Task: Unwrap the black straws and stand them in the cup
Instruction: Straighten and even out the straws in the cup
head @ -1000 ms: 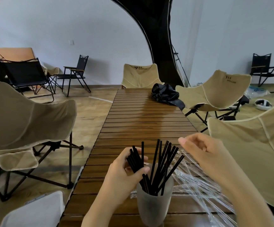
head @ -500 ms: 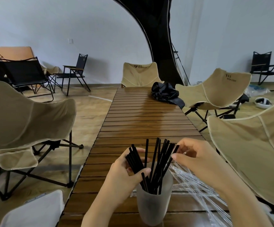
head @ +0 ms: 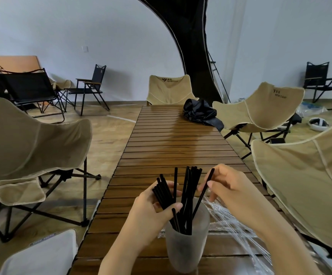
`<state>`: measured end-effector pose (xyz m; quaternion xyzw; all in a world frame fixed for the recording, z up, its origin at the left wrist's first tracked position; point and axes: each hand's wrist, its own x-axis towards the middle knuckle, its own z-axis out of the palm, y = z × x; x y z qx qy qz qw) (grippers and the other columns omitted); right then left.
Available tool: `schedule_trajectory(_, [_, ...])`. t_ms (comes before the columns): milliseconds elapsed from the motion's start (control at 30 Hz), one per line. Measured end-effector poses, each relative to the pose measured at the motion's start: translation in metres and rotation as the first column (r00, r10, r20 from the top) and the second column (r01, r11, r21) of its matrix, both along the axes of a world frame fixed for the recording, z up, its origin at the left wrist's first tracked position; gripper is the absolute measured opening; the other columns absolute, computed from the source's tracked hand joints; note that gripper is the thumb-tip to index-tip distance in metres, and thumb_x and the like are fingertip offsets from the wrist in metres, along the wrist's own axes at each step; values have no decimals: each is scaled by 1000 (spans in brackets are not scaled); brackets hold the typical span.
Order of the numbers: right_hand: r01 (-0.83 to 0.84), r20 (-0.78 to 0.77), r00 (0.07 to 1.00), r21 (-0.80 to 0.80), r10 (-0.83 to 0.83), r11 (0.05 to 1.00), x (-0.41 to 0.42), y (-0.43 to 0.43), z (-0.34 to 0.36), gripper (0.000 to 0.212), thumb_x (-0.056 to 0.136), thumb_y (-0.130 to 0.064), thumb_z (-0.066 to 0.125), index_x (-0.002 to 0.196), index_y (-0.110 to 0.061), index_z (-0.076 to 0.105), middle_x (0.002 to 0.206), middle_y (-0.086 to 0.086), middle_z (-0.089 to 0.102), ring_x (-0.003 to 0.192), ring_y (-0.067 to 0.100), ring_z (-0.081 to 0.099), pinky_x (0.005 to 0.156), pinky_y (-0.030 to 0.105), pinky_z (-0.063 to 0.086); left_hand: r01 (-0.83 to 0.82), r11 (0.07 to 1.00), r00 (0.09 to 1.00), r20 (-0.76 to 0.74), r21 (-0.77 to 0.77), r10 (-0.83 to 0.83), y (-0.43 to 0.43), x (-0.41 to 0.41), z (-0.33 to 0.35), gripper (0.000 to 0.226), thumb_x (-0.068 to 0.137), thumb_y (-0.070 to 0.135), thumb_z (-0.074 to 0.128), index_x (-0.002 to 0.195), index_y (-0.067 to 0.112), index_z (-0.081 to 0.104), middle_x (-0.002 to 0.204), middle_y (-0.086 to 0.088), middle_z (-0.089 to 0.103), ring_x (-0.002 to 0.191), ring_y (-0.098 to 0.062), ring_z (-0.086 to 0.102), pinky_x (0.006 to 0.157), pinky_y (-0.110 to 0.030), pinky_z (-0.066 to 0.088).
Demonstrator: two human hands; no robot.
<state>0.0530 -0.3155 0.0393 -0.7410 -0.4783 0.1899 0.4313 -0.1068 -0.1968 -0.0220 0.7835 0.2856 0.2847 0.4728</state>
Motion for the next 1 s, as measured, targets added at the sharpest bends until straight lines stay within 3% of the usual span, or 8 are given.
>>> schedule_trajectory(100, [47, -10, 999, 83, -46, 995, -2, 2, -1, 6, 95, -11, 51, 96, -12, 57, 78, -1, 70, 54, -1, 58, 52, 9, 42, -2, 1000, 1000, 6, -12, 2, 0, -1, 1, 34, 81, 21, 72, 107, 40, 60, 100, 28, 67, 99, 10, 60, 76, -2, 46])
schedule_trajectory(300, [140, -102, 989, 394, -108, 908, -11, 11, 1, 16, 91, -2, 54, 88, -14, 45, 80, 9, 70, 56, 6, 59, 60, 14, 51, -1, 1000, 1000, 29, -26, 2, -1, 0, 4, 26, 83, 22, 70, 101, 40, 64, 97, 28, 68, 97, 11, 60, 82, -13, 44])
schedule_trajectory(400, [124, -34, 992, 484, -123, 867, -14, 10, 2, 19, 91, 0, 53, 84, -15, 44, 79, 5, 69, 57, 9, 59, 65, 23, 55, 8, 1000, 1000, 28, -10, -8, -1, -1, 4, 23, 85, 23, 68, 99, 41, 66, 99, 28, 68, 99, 11, 59, 85, -13, 44])
schedule_trajectory(667, [88, 112, 971, 649, -209, 756, -16, 6, 7, 23, 93, 0, 50, 93, -16, 66, 75, -8, 63, 66, 13, 59, 59, 19, 49, 11, 1000, 1000, 19, -9, -11, 0, -1, 4, 23, 85, 25, 67, 97, 44, 66, 100, 31, 66, 99, 13, 58, 88, -17, 45])
schedule_trajectory(900, [45, 170, 961, 681, -218, 731, -17, 4, 6, 33, 94, 5, 48, 106, -17, 68, 69, -5, 59, 60, 6, 54, 53, 11, 40, 8, 1000, 1000, 21, -25, -7, 3, -1, 1, 21, 82, 31, 69, 95, 47, 67, 100, 29, 67, 100, 10, 59, 85, -19, 47])
schedule_trajectory(1000, [39, 192, 953, 694, -236, 719, -18, 4, 7, 35, 92, 7, 48, 114, -15, 65, 70, -2, 60, 64, 6, 57, 58, 10, 40, 12, 999, 1000, 19, -33, -11, 3, 0, 1, 21, 82, 31, 70, 94, 48, 67, 99, 29, 67, 98, 10, 59, 83, -18, 48])
